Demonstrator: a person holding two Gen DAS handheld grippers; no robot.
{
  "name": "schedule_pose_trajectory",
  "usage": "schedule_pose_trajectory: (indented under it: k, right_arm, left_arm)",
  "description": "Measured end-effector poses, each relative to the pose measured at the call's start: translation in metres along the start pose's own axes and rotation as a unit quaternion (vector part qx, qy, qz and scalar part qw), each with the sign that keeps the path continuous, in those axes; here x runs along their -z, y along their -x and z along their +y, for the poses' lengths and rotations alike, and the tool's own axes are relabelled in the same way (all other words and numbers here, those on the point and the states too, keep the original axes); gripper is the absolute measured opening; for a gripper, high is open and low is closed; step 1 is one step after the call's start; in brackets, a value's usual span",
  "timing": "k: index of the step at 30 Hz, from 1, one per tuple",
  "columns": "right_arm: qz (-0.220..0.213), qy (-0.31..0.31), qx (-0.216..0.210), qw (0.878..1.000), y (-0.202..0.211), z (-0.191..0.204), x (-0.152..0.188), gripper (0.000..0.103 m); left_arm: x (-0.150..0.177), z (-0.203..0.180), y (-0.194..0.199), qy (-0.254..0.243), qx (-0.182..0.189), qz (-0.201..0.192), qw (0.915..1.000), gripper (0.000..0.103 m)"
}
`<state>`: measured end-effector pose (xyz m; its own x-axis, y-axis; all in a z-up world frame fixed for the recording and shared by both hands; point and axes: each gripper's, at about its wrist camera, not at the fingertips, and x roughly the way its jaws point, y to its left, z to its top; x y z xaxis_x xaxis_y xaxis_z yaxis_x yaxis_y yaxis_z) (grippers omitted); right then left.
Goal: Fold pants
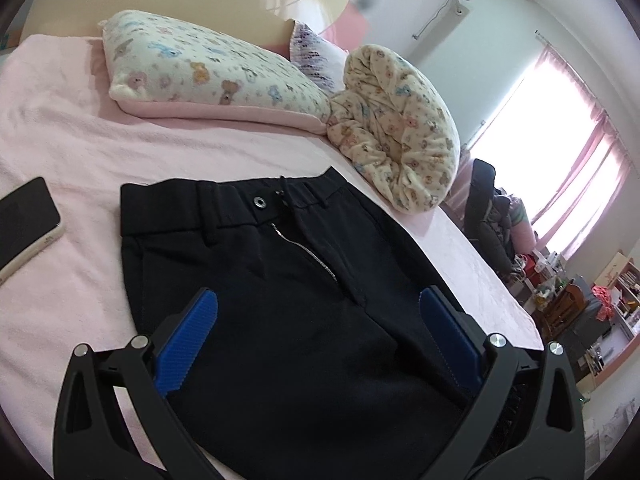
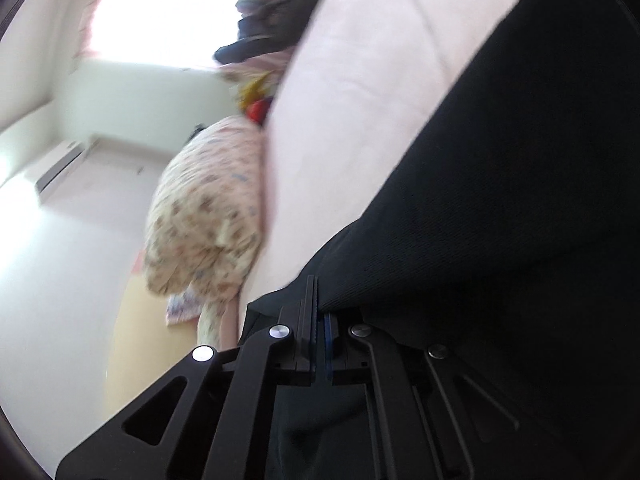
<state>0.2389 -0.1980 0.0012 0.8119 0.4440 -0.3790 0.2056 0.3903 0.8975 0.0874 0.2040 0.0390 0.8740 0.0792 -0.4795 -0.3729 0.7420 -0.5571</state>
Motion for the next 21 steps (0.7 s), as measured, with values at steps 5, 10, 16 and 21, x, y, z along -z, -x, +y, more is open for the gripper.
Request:
schedule_pose_trajectory:
  k: [5, 10, 16, 21]
  right_arm:
    - [0.028, 0.073, -0.031, 0.996, 0.038, -0.004, 0.040, 0.002]
    - [0.037, 0.122, -0.045, 0.991, 0.065, -0.034, 0.078, 0.002]
    - [0.032, 0.166, -0.061, 0.984, 0.076, -0.039, 0.089, 0.003]
    - [0.044, 0.152, -0.082, 0.984, 0.077, -0.046, 0.086, 0.002]
  left_arm:
    - [0.002, 0.000, -0.004, 0.001, 0.005, 0.006, 1.0000, 0.101]
    - [0.004, -0.001, -0.010, 0.006, 0.032, 0.014, 0.9994, 0.101]
    - [-0.004, -0.027, -0.034, -0.033, 0.082, 0.077, 0.9932, 0.101]
    - [-0.047, -0.079, -0.097, -0.085, 0.073, 0.157, 0.9812, 0.101]
